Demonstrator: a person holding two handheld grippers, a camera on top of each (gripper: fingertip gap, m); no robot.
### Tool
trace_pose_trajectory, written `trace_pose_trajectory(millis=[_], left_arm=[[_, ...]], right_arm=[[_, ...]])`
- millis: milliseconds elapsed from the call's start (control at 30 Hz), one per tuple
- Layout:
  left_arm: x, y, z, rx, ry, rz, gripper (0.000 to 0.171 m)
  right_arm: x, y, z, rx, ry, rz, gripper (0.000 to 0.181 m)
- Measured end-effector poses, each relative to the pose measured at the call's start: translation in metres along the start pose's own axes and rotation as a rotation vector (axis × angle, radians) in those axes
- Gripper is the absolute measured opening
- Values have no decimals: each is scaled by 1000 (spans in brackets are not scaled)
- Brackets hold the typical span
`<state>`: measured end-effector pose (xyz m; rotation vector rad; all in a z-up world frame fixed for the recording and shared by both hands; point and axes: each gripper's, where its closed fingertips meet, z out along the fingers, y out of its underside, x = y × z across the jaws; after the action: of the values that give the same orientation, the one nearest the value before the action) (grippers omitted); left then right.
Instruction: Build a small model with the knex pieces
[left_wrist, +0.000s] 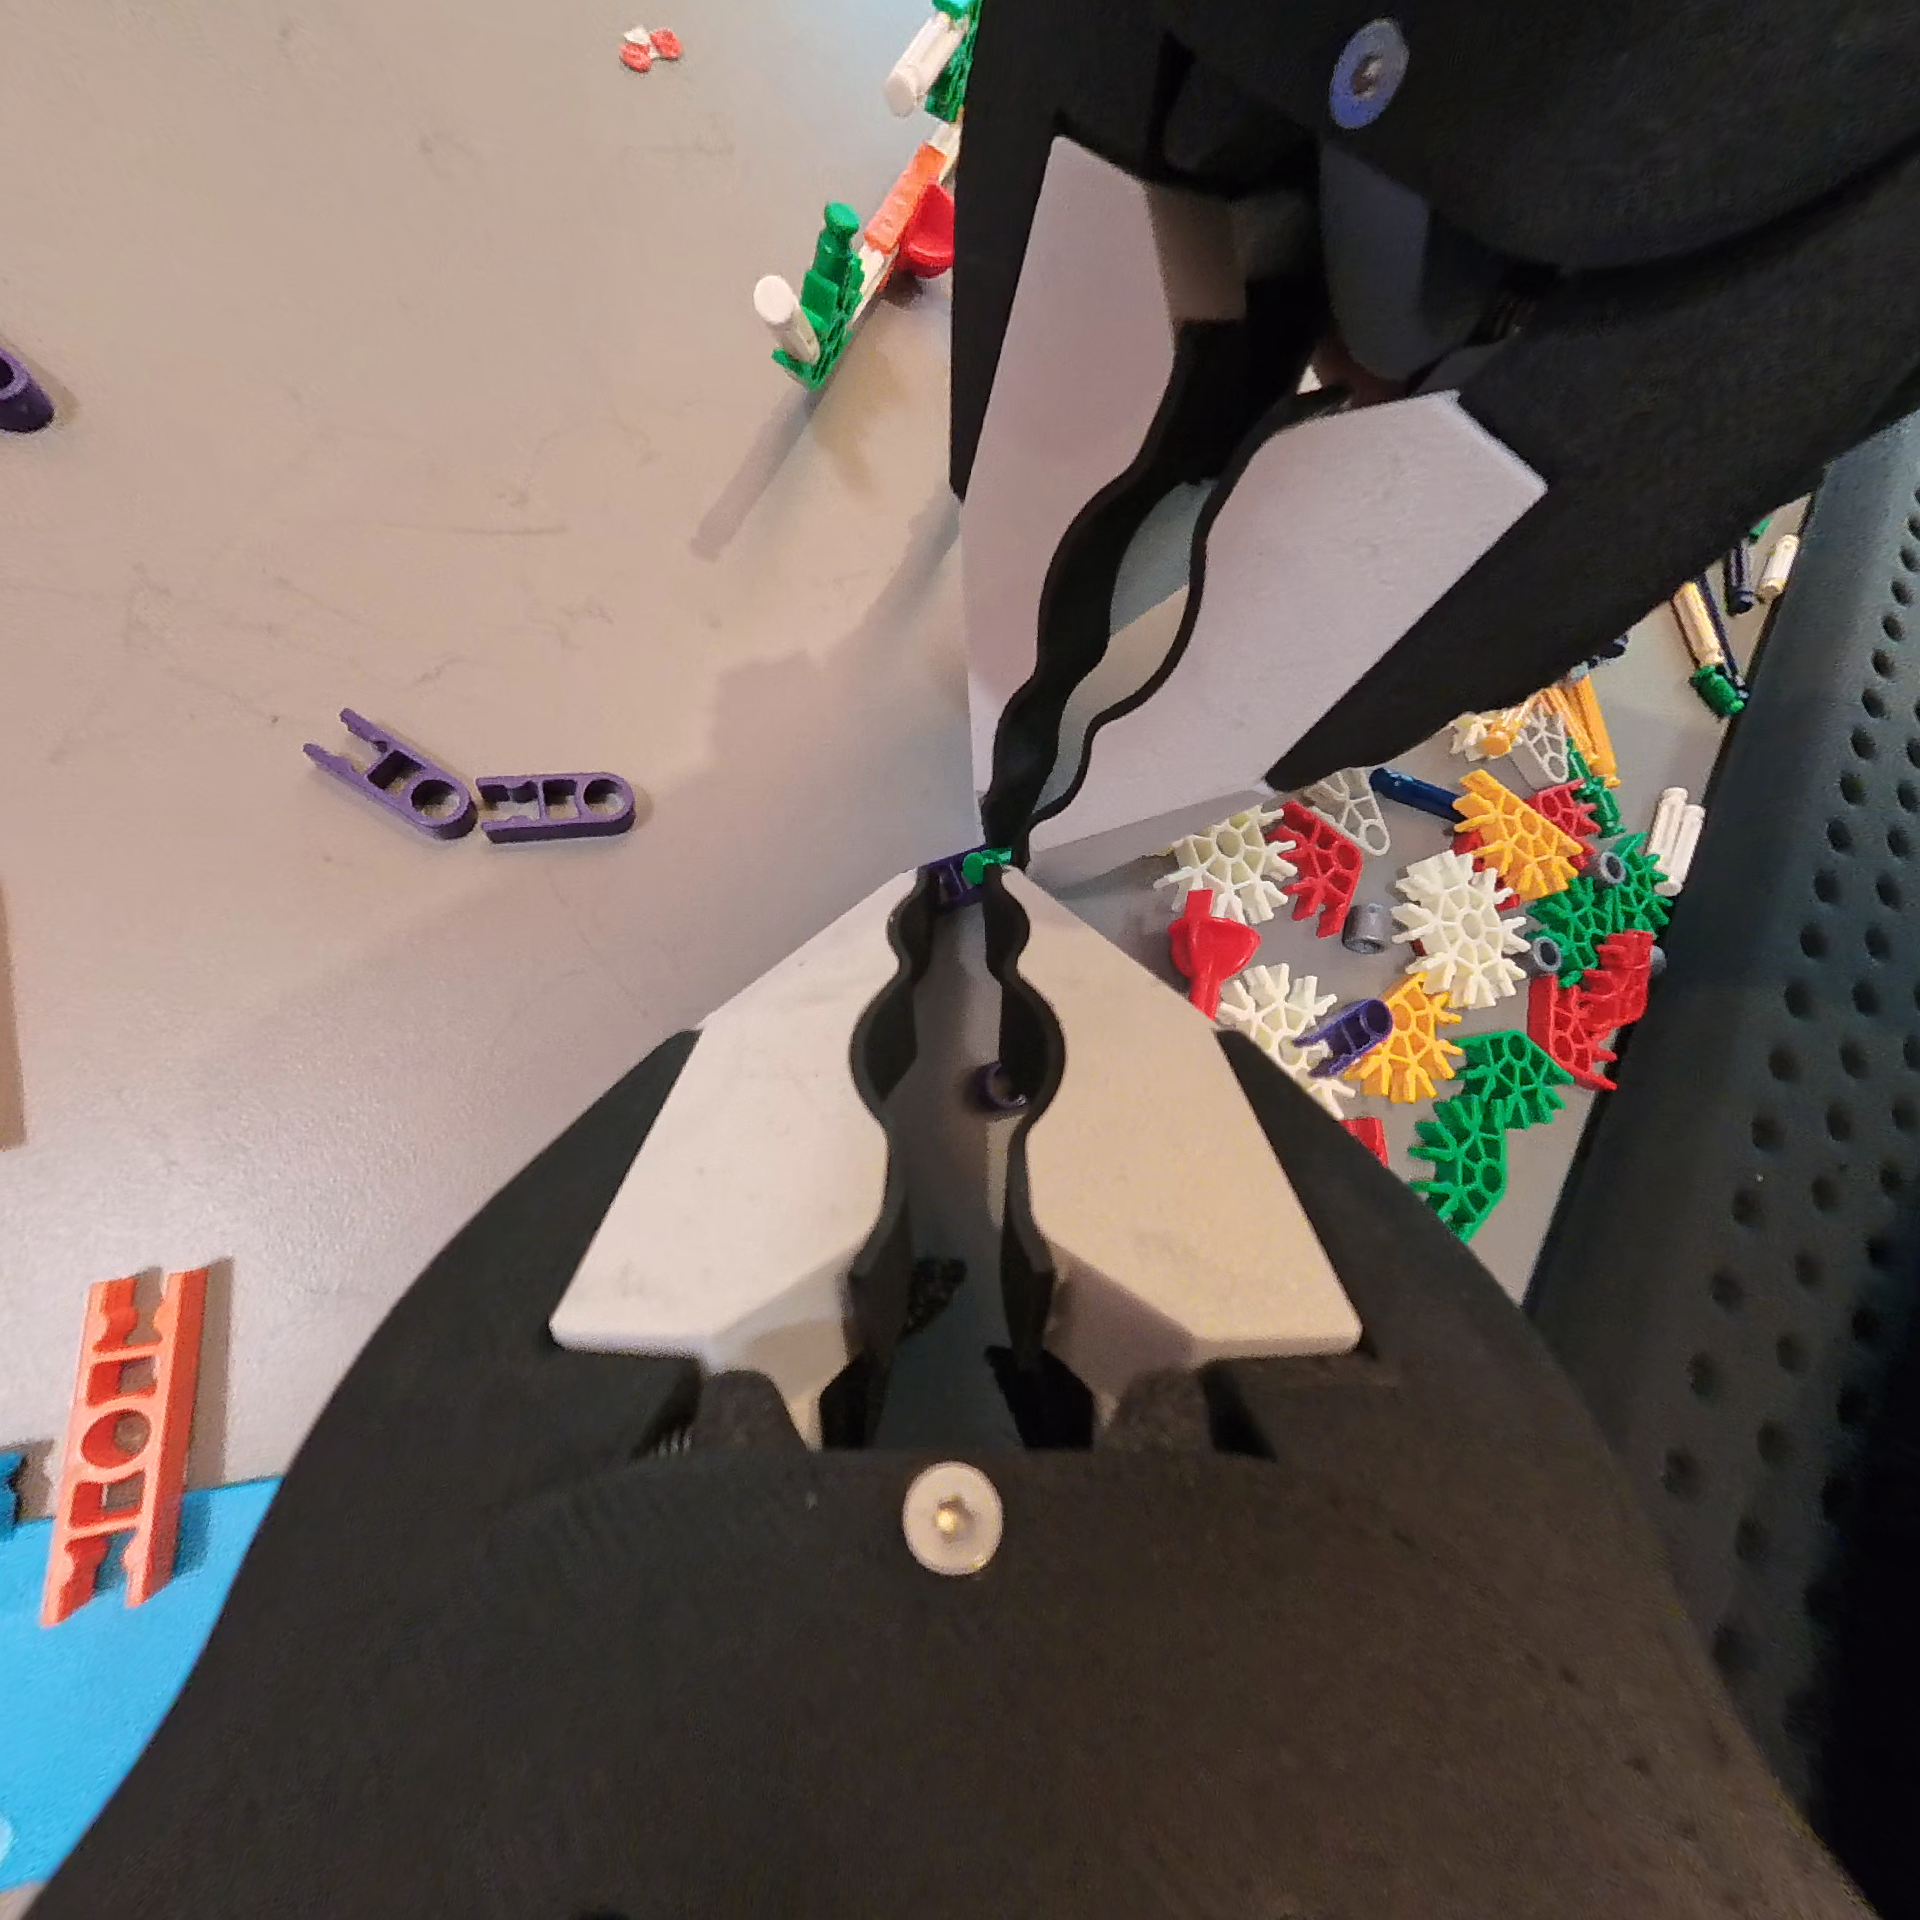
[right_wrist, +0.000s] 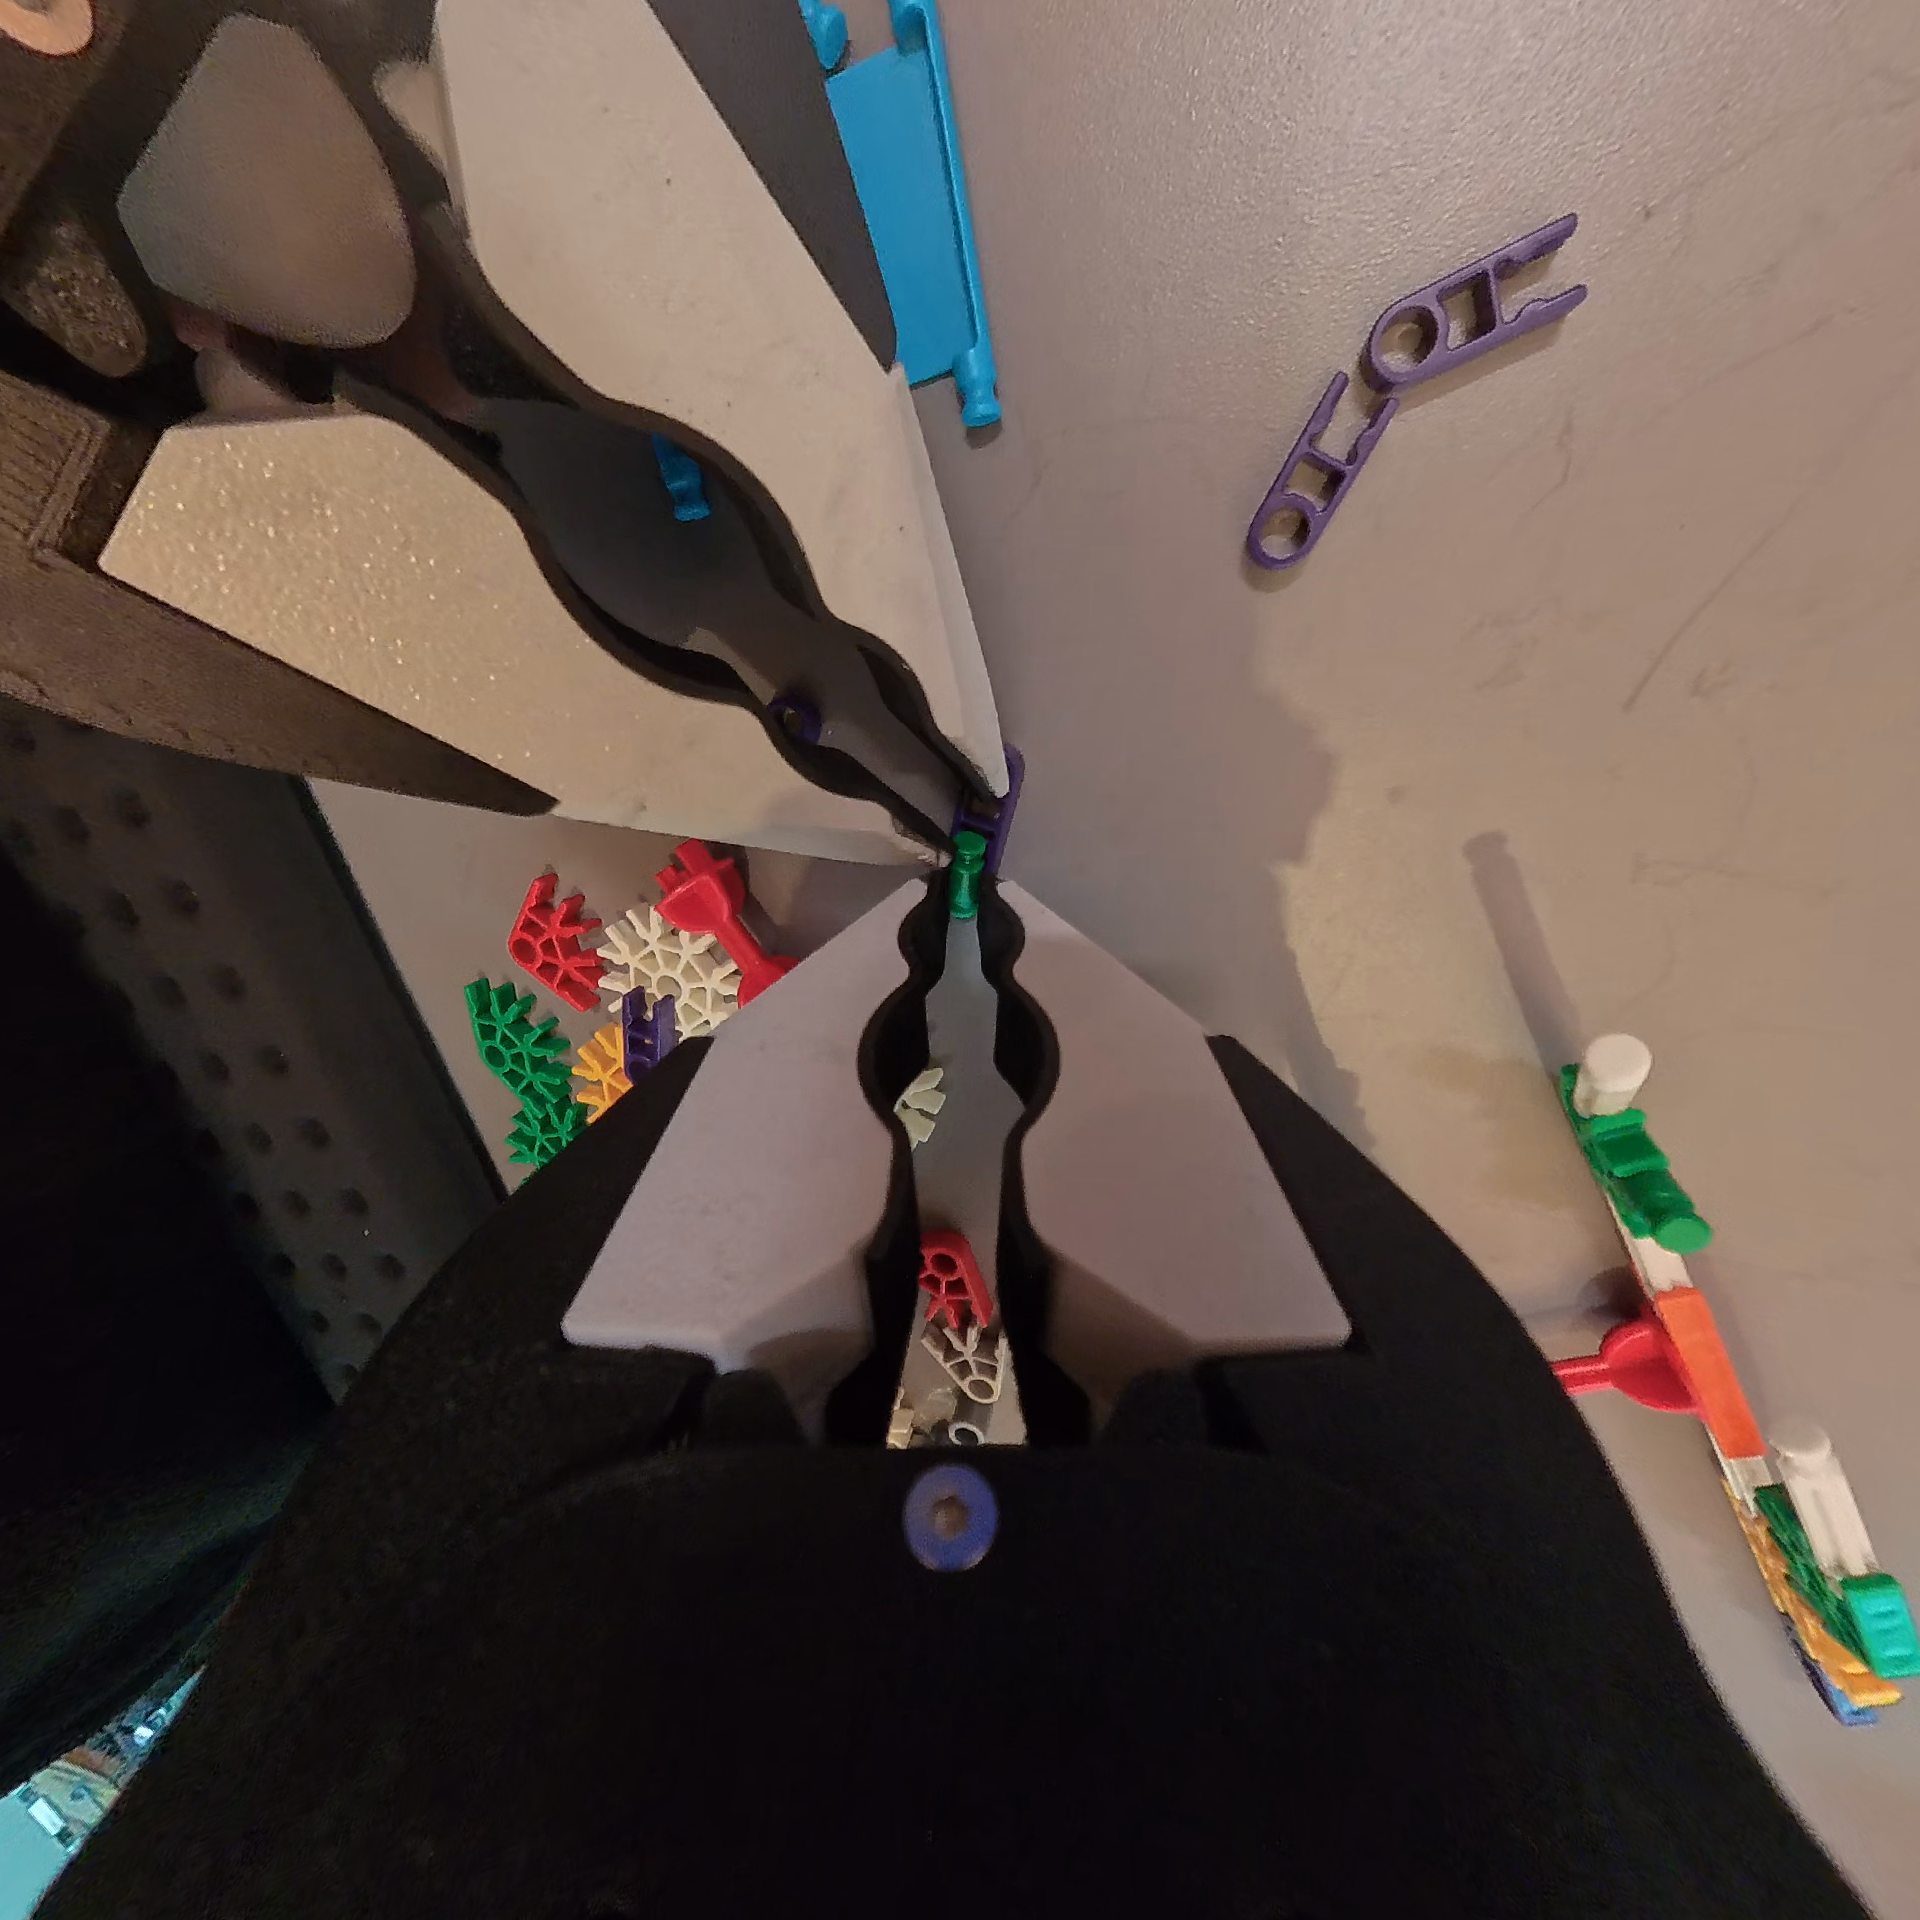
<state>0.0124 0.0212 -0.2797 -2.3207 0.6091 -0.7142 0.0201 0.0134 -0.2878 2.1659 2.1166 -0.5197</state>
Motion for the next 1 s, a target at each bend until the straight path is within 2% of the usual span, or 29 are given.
trace_pose_trajectory(millis=[200,633,800,933,1000], left_arm=[[-1,-1,0,14,6,-86,6],[-4,2,0,9,-75,-59,0],[-2,2,0,3,-61,-71,0],[3,-4,-2,57,22,-155,5],[1,-3,0,53,13,-149,6]], right_arm=[[0,0,0,-13,-3,-4,3],[0,-1,0,37,11,3,3],[0,0,0,33,20,5,3],[0,0,0,20,7,7,3],[0,0,0,20,4,8,3]])
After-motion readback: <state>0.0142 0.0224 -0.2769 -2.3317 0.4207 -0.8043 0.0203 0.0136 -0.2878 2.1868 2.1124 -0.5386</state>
